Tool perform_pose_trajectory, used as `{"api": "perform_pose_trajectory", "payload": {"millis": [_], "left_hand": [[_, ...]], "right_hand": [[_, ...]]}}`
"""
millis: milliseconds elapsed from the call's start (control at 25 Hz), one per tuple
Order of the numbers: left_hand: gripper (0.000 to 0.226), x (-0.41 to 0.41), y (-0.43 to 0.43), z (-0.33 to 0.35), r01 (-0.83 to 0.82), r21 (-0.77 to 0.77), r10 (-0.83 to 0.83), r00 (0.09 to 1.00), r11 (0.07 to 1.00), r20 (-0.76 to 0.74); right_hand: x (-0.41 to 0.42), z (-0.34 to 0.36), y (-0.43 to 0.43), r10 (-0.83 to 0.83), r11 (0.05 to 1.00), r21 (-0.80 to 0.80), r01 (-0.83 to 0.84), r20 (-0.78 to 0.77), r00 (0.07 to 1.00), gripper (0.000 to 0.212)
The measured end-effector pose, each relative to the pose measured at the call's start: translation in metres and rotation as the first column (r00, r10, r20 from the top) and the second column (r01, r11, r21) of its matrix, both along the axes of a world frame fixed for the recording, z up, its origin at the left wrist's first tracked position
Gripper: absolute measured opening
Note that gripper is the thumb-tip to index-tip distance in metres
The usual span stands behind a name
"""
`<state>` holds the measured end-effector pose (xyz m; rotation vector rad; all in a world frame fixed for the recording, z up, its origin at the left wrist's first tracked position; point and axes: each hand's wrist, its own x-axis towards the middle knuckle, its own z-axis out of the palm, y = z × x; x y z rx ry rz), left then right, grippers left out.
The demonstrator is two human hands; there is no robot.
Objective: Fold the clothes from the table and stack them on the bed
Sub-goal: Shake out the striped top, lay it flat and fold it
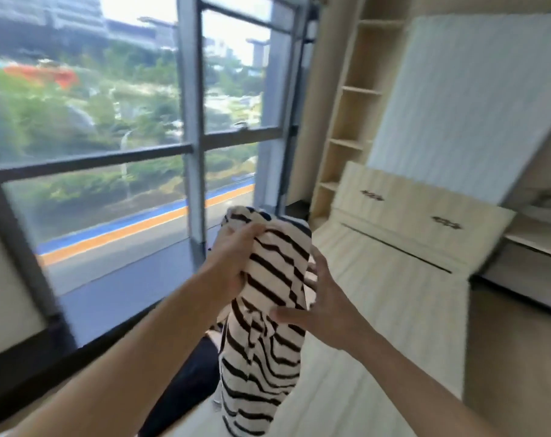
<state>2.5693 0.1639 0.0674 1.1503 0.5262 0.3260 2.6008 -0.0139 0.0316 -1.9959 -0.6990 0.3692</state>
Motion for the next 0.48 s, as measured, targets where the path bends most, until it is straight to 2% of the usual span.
{"api": "perform_pose_trajectory", "payload": {"millis": [120,200,280,360,400,480], "left_hand": [[0.029,0.05,-0.049,0.076,0.125,0.06,-0.131,0.986,0.99,0.104],[0.017,0.071,-0.078,0.12,0.207,0.133,-0.227,0.961,0.969,0.161],[0.008,0.081,-0.096,0.161,0.201,0.221,-0.254,0.936,0.954,0.244],[0.023,0.092,-0.099,0.197,0.143,0.284,-0.23,0.925,0.948,0.302],[0.033,0.098,-0.096,0.211,0.127,0.325,-0.233,0.921,0.937,0.313],[0.039,0.109,-0.09,0.232,0.117,0.4,-0.249,0.923,0.909,0.295]], "right_hand": [[0.016,0.053,-0.035,-0.186,0.981,0.089,0.173,0.169,0.968,0.101],[0.031,0.085,-0.057,-0.319,0.944,0.179,0.276,0.295,0.9,0.076],[0.046,0.119,-0.083,-0.416,0.904,0.259,0.34,0.347,0.84,0.041],[0.06,0.154,-0.113,-0.509,0.854,0.338,0.396,0.382,0.772,0.016],[0.066,0.174,-0.129,-0.564,0.822,0.37,0.434,0.42,0.711,0.009],[0.072,0.209,-0.155,-0.639,0.769,0.394,0.504,0.496,0.588,0.03]]}}
